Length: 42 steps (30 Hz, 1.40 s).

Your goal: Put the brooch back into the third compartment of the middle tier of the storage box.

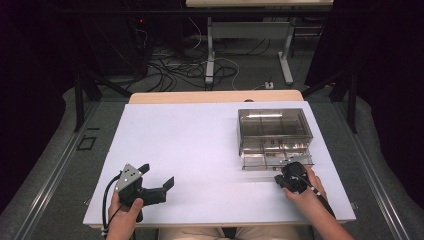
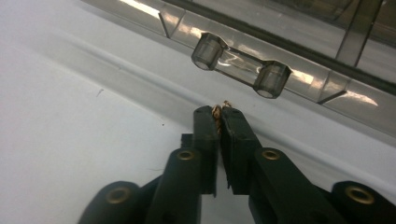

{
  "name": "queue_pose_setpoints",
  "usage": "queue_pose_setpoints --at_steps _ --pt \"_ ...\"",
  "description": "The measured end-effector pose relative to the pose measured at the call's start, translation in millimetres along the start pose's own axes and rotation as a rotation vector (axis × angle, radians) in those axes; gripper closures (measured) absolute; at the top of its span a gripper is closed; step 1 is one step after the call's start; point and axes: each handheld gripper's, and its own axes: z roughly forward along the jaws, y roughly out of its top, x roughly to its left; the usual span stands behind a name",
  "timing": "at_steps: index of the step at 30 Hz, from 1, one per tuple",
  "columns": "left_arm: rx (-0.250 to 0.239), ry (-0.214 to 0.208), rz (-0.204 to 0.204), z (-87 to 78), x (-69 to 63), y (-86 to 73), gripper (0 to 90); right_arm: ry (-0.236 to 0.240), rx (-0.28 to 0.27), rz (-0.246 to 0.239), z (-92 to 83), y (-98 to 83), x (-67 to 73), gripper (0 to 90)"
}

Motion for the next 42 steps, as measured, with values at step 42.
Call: queue_pose_setpoints --at_steps 42 --pt "0.005 0.003 0.011 -0.1 1.2 0.0 0.4 0.034 -0.01 0.09 -8.8 -2.3 -10.5 90.0"
